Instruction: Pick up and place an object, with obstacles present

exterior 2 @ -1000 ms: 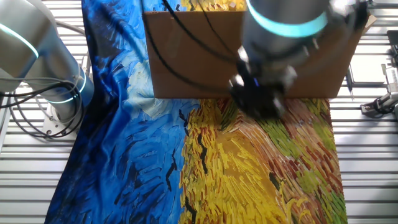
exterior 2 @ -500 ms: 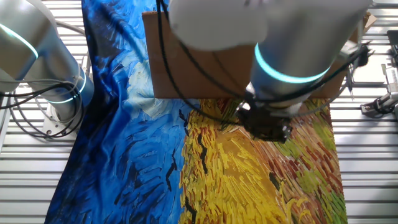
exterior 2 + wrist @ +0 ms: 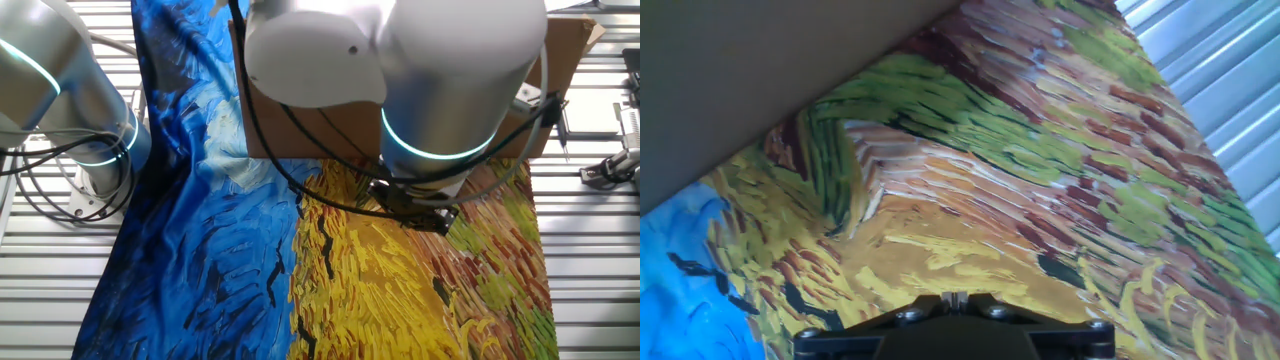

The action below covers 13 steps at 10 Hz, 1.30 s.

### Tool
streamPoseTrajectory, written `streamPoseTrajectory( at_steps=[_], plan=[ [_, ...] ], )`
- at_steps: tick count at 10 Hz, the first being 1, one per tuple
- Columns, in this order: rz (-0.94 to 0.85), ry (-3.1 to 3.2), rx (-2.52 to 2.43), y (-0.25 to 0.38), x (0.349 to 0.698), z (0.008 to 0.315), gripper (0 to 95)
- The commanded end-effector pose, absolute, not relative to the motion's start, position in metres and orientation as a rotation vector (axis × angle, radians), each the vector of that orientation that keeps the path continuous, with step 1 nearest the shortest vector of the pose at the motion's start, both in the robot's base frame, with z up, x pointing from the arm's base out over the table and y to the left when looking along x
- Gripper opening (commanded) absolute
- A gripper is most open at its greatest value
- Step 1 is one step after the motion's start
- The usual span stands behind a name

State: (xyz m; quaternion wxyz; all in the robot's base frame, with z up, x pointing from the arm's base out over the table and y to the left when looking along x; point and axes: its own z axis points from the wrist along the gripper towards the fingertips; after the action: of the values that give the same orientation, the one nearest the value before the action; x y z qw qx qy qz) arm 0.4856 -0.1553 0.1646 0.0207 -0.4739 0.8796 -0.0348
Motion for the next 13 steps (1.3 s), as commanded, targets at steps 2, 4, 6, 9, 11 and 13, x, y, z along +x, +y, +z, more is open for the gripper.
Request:
streamPoseTrajectory(
  at_steps=[2, 4, 6, 9, 11, 13],
  plan=[
    [-0.110, 2.726, -1.482, -0.156, 0.484, 0.172, 0.0],
    [-0.107, 2.773, -1.442, -0.155, 0.481, 0.188, 0.0],
    [-0.083, 2.829, -1.405, -0.155, 0.481, 0.188, 0.0],
    [-0.083, 2.842, -1.412, -0.155, 0.481, 0.188, 0.0],
    [-0.089, 2.852, -1.402, -0.158, 0.485, 0.180, 0.0],
    [-0.052, 2.832, -1.402, -0.171, 0.499, 0.158, 0.0]
  ],
)
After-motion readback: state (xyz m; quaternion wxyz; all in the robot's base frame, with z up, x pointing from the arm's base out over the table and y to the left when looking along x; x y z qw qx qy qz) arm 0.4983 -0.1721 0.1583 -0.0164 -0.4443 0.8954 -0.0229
